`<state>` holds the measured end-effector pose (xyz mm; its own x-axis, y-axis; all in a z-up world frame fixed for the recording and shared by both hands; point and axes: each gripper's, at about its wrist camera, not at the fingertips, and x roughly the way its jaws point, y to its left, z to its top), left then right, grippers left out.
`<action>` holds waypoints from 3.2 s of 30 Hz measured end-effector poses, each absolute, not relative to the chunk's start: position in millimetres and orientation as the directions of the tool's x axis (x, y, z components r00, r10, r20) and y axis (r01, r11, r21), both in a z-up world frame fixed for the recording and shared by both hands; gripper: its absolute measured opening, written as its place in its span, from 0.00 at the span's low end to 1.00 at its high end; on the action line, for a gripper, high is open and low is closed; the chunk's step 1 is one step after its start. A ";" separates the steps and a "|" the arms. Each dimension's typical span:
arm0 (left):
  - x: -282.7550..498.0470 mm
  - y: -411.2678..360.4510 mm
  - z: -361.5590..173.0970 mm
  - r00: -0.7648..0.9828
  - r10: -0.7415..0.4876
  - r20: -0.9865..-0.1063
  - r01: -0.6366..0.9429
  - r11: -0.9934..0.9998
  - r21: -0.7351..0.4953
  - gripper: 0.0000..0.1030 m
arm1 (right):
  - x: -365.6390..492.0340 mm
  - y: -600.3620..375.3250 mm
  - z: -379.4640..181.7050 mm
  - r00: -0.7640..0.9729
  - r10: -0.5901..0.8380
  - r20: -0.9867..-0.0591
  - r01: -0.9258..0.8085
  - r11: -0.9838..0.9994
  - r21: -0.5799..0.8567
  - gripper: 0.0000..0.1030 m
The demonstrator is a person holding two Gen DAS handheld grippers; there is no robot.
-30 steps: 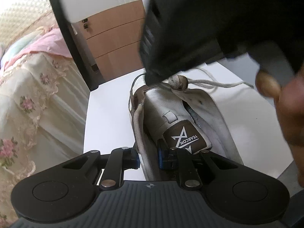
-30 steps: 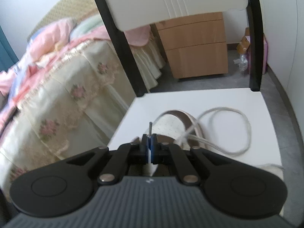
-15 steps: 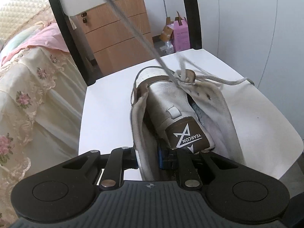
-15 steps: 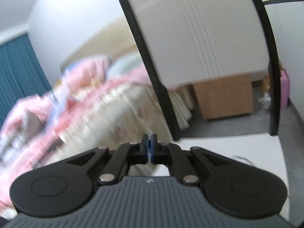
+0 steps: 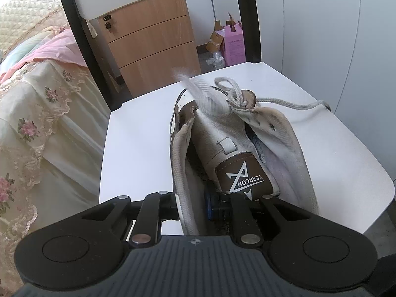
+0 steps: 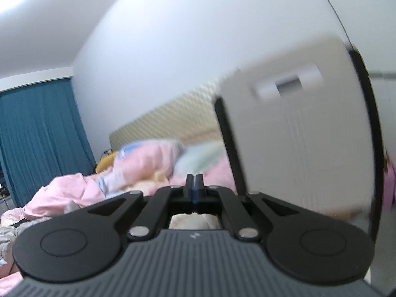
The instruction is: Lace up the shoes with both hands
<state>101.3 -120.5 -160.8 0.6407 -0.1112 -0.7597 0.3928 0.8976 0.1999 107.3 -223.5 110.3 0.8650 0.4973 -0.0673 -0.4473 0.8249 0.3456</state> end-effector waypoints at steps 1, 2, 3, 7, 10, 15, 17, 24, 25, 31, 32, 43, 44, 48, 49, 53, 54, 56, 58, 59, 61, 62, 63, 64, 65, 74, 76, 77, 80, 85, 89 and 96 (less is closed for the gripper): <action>101.3 -120.4 -161.0 0.641 -0.112 -0.759 0.392 0.898 0.199 0.17 | 108.5 -220.4 121.6 0.866 0.495 -0.065 -0.450 0.830 0.331 0.01; 101.3 -120.3 -161.1 0.642 -0.113 -0.759 0.391 0.899 0.197 0.17 | 111.6 -219.3 127.2 0.863 0.500 -0.078 -0.451 0.829 0.330 0.01; 101.4 -120.1 -161.1 0.642 -0.113 -0.758 0.390 0.900 0.196 0.17 | 116.4 -219.4 127.6 0.858 0.501 -0.108 -0.445 0.832 0.331 0.01; 101.9 -119.9 -161.8 0.641 -0.113 -0.759 0.391 0.899 0.197 0.17 | 139.1 -228.2 87.1 0.827 0.472 -0.305 -0.369 0.866 0.338 0.04; 98.6 -120.4 -157.2 0.638 -0.116 -0.761 0.392 0.900 0.192 0.18 | 150.8 -243.6 31.2 0.779 0.463 -0.422 -0.309 0.870 0.384 0.05; 101.4 -119.6 -155.0 0.629 -0.115 -0.769 0.402 0.895 0.195 0.18 | 161.6 -262.6 -61.6 0.661 0.404 -0.633 -0.231 0.912 0.340 0.31; 102.3 -117.6 -149.5 0.624 -0.116 -0.773 0.409 0.891 0.197 0.17 | 158.1 -251.2 -87.8 0.609 0.338 -0.718 -0.263 0.940 0.220 0.30; 99.2 -107.7 -138.9 0.622 -0.134 -0.771 0.441 0.874 0.203 0.17 | 140.6 -211.1 -106.0 0.570 0.326 -0.754 -0.540 0.841 -0.045 0.30; 99.8 -107.6 -139.0 0.626 -0.132 -0.768 0.442 0.872 0.211 0.17 | 143.6 -211.2 -108.6 0.569 0.319 -0.758 -0.542 0.838 -0.055 0.30; 105.8 -106.6 -142.9 0.644 -0.118 -0.756 0.446 0.861 0.245 0.17 | 156.8 -203.0 -127.2 0.520 0.362 -0.774 -0.624 0.779 -0.054 0.30; 107.7 -106.2 -144.2 0.641 -0.119 -0.758 0.447 0.861 0.243 0.17 | 157.9 -200.1 -129.8 0.523 0.347 -0.779 -0.633 0.770 -0.081 0.30; 117.2 -104.4 -154.7 0.623 -0.135 -0.770 0.468 0.853 0.229 0.17 | 160.0 -188.4 -139.7 0.583 0.300 -0.755 -0.563 0.819 -0.109 0.02; 117.9 -104.3 -155.3 0.622 -0.137 -0.771 0.468 0.854 0.226 0.17 | 160.6 -192.2 -140.0 0.582 0.312 -0.751 -0.548 0.833 -0.079 0.02; 120.2 -104.6 -159.0 0.615 -0.144 -0.775 0.465 0.860 0.209 0.17 | 167.8 -218.1 -137.6 0.584 0.394 -0.710 -0.440 0.889 0.131 0.02; 121.6 -104.6 -160.0 0.612 -0.142 -0.778 0.462 0.863 0.206 0.17 | 169.0 -223.0 -134.7 0.588 0.413 -0.695 -0.420 0.891 0.174 0.02; 124.8 -103.1 -160.0 0.595 -0.132 -0.793 0.459 0.865 0.201 0.17 | 166.1 -234.8 -123.5 0.601 0.482 -0.637 -0.398 0.872 0.284 0.01; 125.2 -102.9 -159.9 0.593 -0.134 -0.794 0.465 0.862 0.201 0.17 | 164.7 -235.5 -123.2 0.600 0.493 -0.630 -0.399 0.867 0.298 0.02; 124.3 -104.4 -160.0 0.593 -0.132 -0.794 0.471 0.857 0.210 0.17 | 163.0 -236.0 -122.2 0.605 0.507 -0.614 -0.399 0.861 0.317 0.01; 123.1 -106.4 -160.2 0.595 -0.128 -0.793 0.476 0.852 0.219 0.16 | 161.6 -236.9 -118.2 0.613 0.530 -0.587 -0.403 0.848 0.344 0.01; 122.5 -107.9 -160.6 0.596 -0.131 -0.793 0.484 0.846 0.225 0.16 | 160.4 -236.6 -114.7 0.614 0.545 -0.571 -0.412 0.838 0.357 0.01; 121.9 -112.5 -162.1 0.595 -0.145 -0.790 0.508 0.829 0.231 0.16 | 157.7 -235.9 -104.9 0.623 0.577 -0.528 -0.427 0.816 0.389 0.01; 122.7 -113.7 -162.8 0.594 -0.146 -0.791 0.513 0.826 0.233 0.16 | 155.8 -235.9 -99.0 0.630 0.594 -0.501 -0.434 0.803 0.408 0.01; 123.8 -114.5 -163.5 0.592 -0.146 -0.793 0.515 0.825 0.233 0.16 | 154.0 -236.3 -92.5 0.640 0.611 -0.465 -0.439 0.788 0.432 0.01; 124.8 -115.3 -164.2 0.590 -0.146 -0.794 0.518 0.823 0.234 0.16 | 152.4 -237.8 -86.0 0.649 0.631 -0.425 -0.444 0.768 0.463 0.01; 125.4 -115.3 -164.4 0.588 -0.146 -0.795 0.520 0.822 0.234 0.16 | 151.3 -238.9 -78.9 0.660 0.643 -0.389 -0.447 0.752 0.484 0.01; 126.1 -116.8 -166.5 0.591 -0.142 -0.794 0.533 0.808 0.252 0.17 | 145.2 -241.7 -12.3 0.756 0.639 -0.142 -0.490 0.696 0.525 0.01; 125.6 -118.7 -167.1 0.594 -0.144 -0.791 0.533 0.807 0.254 0.17 | 144.5 -238.9 1.7 0.769 0.627 -0.123 -0.503 0.713 0.489 0.01; 126.0 -118.9 -167.4 0.594 -0.144 -0.791 0.532 0.808 0.252 0.17 | 146.1 -239.8 8.6 0.772 0.627 -0.110 -0.507 0.710 0.488 0.01; 127.5 -119.2 -167.5 0.591 -0.147 -0.793 0.530 0.812 0.244 0.17 | 151.4 -237.8 34.2 0.774 0.629 -0.078 -0.529 0.710 0.465 0.01; 128.1 -120.6 -166.6 0.590 -0.140 -0.795 0.531 0.809 0.251 0.17 | 156.9 -225.3 79.0 0.789 0.613 -0.039 -0.551 0.734 0.397 0.01; 128.4 -120.2 -166.3 0.591 -0.145 -0.794 0.529 0.813 0.245 0.17 | 163.8 -216.6 94.8 0.780 0.625 -0.036 -0.567 0.730 0.381 0.01; 127.3 -115.4 -158.4 0.592 -0.166 -0.789 0.513 0.832 0.210 0.19 | 165.4 -226.3 58.5 0.817 0.556 -0.153 -0.442 0.774 0.454 0.04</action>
